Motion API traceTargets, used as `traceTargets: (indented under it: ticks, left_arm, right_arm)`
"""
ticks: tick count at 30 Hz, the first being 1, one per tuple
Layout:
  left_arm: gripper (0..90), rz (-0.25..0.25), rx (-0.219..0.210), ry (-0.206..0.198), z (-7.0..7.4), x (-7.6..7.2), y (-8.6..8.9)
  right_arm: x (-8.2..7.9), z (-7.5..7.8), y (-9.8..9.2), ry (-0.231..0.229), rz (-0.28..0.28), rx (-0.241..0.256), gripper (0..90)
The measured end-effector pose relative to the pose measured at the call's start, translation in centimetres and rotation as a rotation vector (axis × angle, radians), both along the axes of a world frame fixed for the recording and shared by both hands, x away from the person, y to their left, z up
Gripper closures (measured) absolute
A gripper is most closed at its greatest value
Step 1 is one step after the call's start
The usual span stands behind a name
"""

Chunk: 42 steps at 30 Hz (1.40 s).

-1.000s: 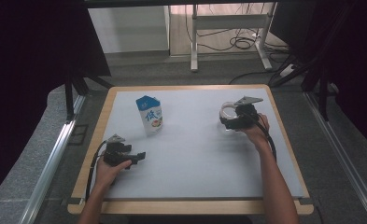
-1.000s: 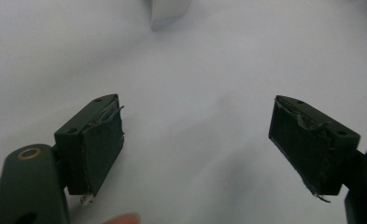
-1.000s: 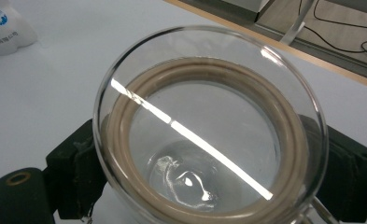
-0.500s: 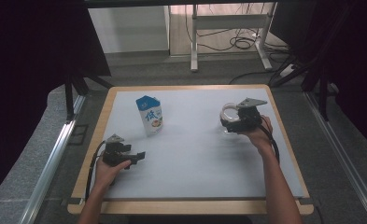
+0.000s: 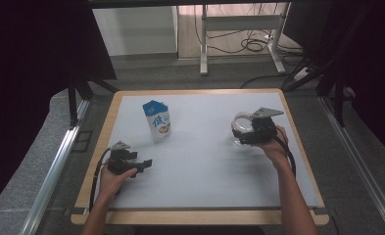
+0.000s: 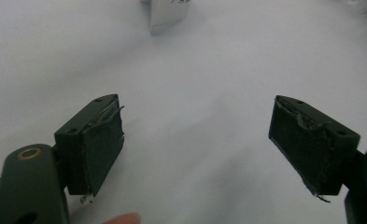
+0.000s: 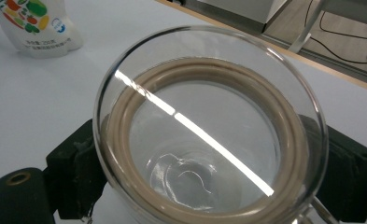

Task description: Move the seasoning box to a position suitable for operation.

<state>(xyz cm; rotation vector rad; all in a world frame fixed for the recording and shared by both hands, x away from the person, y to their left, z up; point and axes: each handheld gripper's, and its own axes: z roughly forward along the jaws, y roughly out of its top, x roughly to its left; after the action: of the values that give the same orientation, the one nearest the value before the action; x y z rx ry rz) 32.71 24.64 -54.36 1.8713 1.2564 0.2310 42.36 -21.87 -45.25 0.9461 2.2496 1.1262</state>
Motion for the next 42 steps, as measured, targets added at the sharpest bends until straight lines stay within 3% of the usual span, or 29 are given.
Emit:
traceTargets:
  ticks: [14, 29, 37, 42]
  left_arm:
    - [17.6, 0.002, 0.002, 0.001, 0.0, -0.1, 0.0]
    - [17.6, -0.001, 0.008, 0.004, -0.1, -0.2, -0.1]
    - [17.6, -0.002, 0.009, 0.004, -0.1, -0.2, -0.2]
    - [17.6, -0.003, 0.014, 0.006, -0.2, -0.2, -0.2]
  right_arm:
    - [-1.9, -1.0, 0.3, 0.029, 0.037, 0.014, 11.6]
    - [-4.5, -0.8, 1.7, 0.059, 0.098, 0.007, 11.6]
    - [-5.4, -1.5, 2.6, 0.068, 0.097, -0.046, 11.6]
    - [-5.8, -1.9, 2.4, 0.07, 0.087, -0.028, 11.6]
